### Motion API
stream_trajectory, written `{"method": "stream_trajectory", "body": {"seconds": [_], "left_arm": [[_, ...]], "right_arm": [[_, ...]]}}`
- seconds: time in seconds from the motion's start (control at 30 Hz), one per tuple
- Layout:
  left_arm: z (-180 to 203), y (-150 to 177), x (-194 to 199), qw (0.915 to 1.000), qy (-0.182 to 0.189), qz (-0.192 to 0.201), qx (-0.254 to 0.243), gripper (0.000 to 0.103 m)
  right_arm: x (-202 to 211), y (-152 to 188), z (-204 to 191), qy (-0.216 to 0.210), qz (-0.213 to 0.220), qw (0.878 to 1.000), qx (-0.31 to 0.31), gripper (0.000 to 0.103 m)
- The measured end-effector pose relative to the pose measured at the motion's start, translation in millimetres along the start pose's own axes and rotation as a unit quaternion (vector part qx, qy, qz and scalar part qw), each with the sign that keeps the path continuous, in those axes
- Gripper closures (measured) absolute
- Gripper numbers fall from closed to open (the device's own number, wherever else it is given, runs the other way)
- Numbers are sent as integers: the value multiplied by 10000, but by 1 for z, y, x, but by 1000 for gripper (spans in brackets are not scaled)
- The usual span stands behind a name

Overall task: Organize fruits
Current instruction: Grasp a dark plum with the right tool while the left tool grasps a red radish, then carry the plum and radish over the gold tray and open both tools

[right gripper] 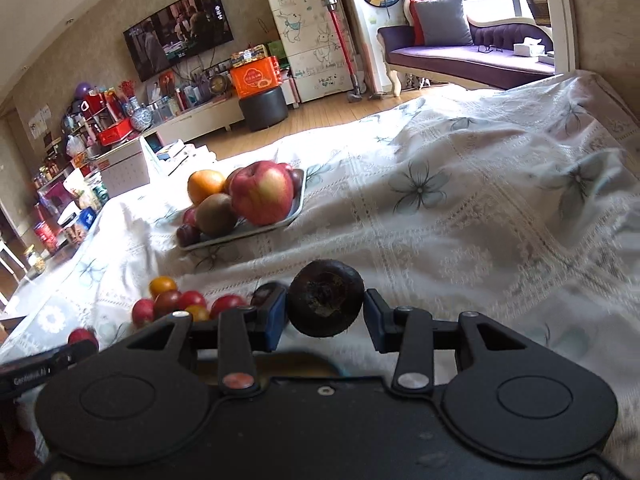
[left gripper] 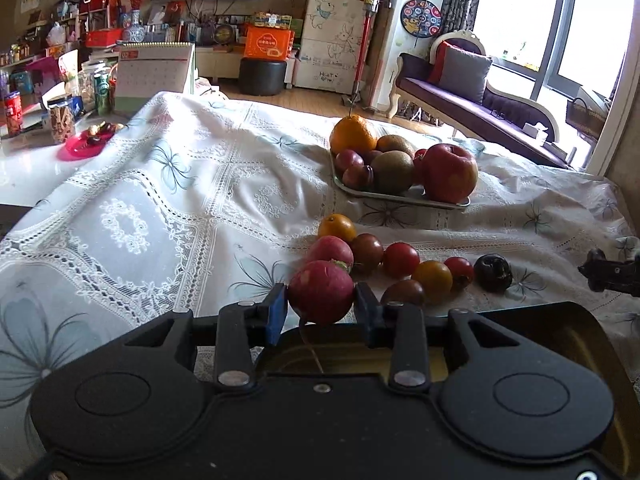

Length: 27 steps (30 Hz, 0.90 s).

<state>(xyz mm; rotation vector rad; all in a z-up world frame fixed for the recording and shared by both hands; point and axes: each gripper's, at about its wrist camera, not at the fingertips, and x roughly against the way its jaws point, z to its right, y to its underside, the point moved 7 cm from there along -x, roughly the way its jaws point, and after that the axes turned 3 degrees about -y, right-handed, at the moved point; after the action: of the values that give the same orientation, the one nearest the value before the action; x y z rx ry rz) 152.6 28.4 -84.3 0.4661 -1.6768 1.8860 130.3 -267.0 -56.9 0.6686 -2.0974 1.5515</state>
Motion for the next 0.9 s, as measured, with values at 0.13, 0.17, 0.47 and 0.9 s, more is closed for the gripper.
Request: {"method": "stream_trajectory", "body": {"seconds": [0.13,0.17,0.47,0.9], "left_arm": [[-2,2,13,9999,-49,36,106,59],[-3,4,14,9999,-23,7,129,59],[3,28,33,9988,7,-449,203,59],[16,55,35,9943,-53,-1041,204,59]], "right_arm": [[17,18,-10,-36,36,9998,213,60],[20,20,-12,-65,47,9997,247,60],[33,48,-23,-91,-438,9976,529,60],[34,68,-23,-38,-723,9958,559,58]]}}
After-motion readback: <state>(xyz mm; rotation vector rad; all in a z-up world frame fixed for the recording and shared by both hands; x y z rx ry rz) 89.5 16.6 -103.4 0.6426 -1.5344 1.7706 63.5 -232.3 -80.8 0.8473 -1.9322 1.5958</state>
